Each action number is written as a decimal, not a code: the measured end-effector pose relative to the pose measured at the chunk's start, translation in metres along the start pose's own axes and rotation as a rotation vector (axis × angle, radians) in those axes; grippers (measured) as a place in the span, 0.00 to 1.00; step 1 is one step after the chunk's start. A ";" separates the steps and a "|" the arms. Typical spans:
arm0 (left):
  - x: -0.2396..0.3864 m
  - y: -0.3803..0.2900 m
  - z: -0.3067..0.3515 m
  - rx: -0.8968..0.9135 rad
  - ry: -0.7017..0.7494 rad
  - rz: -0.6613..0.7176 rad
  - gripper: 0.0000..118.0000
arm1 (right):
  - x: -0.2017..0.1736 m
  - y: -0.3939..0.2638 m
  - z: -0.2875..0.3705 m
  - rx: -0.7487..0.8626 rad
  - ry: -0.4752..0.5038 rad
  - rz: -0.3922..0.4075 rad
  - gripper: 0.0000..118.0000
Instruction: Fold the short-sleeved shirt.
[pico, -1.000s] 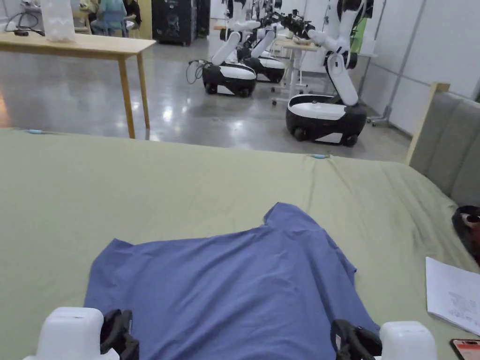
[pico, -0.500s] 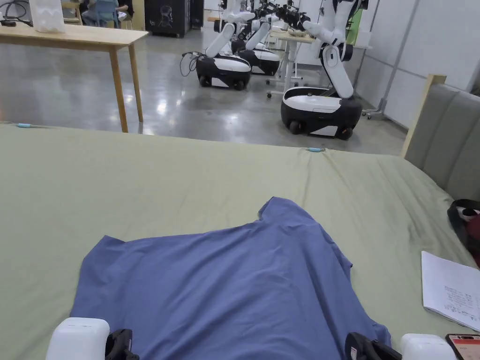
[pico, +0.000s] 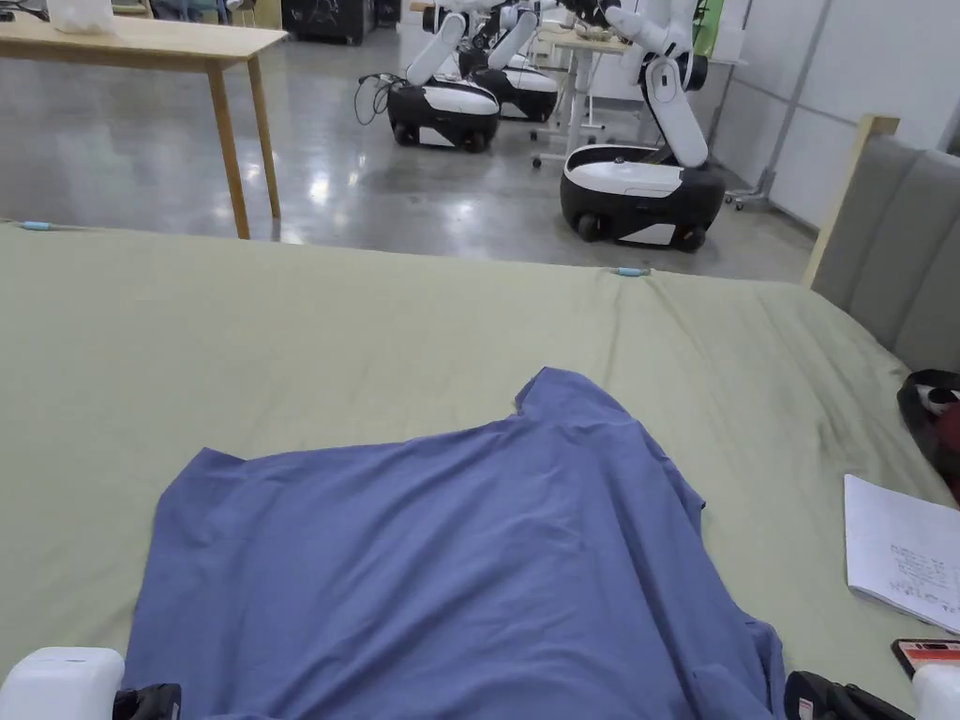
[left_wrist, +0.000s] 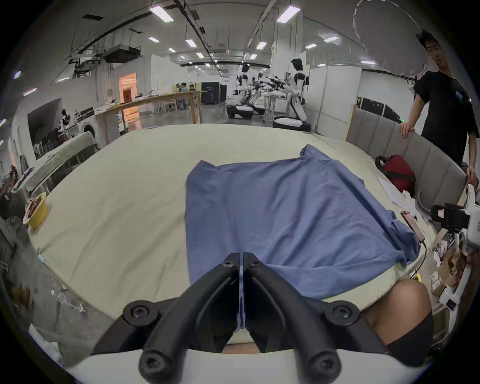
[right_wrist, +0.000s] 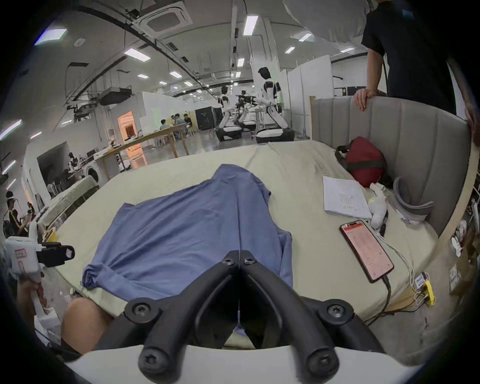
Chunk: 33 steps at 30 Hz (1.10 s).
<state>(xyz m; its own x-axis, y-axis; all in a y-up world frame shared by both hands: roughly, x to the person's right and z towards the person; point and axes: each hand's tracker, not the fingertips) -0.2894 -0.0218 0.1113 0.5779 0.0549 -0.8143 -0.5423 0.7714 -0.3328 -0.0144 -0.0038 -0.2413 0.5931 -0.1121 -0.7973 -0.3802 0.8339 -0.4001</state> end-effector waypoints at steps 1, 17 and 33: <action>-0.001 -0.001 0.000 -0.006 0.000 -0.004 0.00 | 0.002 -0.003 -0.001 -0.009 -0.007 -0.006 0.01; -0.020 0.140 -0.108 -0.098 0.007 -0.049 0.38 | -0.022 0.086 -0.056 0.058 0.140 0.021 0.85; -0.069 0.196 -0.335 -0.480 0.162 0.079 0.94 | -0.059 0.068 -0.023 0.070 0.175 0.081 0.85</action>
<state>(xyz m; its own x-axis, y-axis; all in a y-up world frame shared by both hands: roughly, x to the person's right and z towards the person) -0.6399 -0.0865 -0.0576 0.4423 -0.0272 -0.8965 -0.8214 0.3890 -0.4171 -0.0909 0.0469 -0.2316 0.4277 -0.1304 -0.8945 -0.3674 0.8790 -0.3038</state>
